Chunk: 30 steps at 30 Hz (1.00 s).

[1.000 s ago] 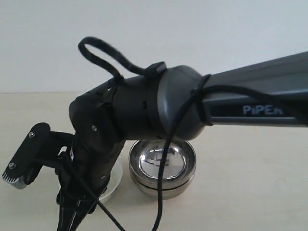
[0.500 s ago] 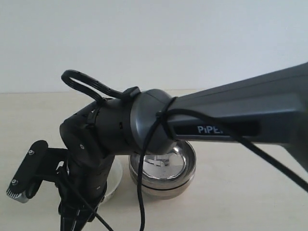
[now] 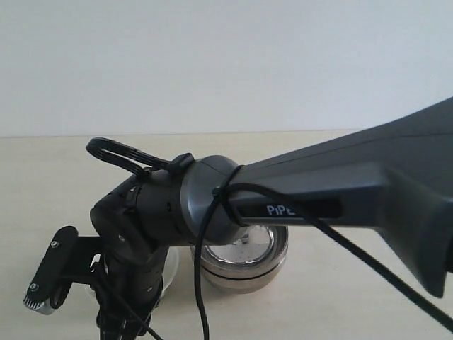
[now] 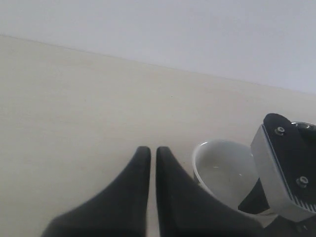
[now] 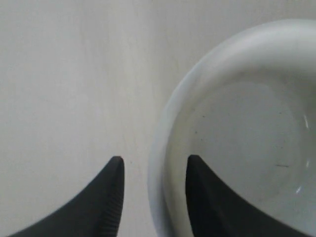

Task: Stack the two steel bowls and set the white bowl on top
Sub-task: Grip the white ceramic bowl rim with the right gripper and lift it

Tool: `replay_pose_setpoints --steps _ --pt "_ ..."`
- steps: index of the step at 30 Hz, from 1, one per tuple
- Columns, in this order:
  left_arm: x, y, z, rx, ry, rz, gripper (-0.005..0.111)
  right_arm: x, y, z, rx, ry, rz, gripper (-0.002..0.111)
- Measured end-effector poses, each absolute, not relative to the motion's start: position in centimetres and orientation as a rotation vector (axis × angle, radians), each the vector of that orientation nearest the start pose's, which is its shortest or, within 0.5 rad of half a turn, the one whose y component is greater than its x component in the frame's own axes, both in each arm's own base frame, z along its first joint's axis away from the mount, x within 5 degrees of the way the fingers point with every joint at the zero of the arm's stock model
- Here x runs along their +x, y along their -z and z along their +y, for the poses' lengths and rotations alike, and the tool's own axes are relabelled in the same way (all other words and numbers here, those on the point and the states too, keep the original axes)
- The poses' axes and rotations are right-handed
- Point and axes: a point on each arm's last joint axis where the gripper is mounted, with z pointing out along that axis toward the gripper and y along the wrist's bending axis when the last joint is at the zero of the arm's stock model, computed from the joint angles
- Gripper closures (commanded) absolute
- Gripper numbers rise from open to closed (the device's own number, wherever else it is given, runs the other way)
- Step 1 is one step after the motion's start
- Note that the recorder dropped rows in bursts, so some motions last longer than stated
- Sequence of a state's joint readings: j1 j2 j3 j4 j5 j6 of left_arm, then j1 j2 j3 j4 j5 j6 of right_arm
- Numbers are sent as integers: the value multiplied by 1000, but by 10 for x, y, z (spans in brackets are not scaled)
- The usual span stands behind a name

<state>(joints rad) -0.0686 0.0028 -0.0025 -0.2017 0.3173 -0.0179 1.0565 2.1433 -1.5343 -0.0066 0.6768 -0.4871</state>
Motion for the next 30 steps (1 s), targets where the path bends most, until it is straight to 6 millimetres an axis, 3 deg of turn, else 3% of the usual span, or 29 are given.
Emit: replay_pose_setpoints --steps 2,4,5,6,18,22,28,30 --pt "54 -186 -9 -82 255 1800 103 221 -149 389 -1936 -131 1978 79" --pt "54 -186 -9 -82 255 1800 103 222 -149 390 -1931 -128 1969 92" --pt "54 -186 -9 -82 255 1800 103 222 -150 390 -1928 -126 1965 106" --pt "54 -186 -9 -82 255 1800 103 223 -150 390 -1926 -121 1959 108" --pt "54 -186 -9 -82 255 1800 103 228 -159 391 -1930 -56 1960 108" --pt "54 -186 -9 -82 255 1800 103 228 -182 389 -1911 -37 1994 108" --pt "54 -186 -9 -82 255 1800 103 229 -246 371 -1780 41 1940 108" --pt "54 -186 -9 -82 255 1800 103 228 -253 369 -1769 45 1933 108"
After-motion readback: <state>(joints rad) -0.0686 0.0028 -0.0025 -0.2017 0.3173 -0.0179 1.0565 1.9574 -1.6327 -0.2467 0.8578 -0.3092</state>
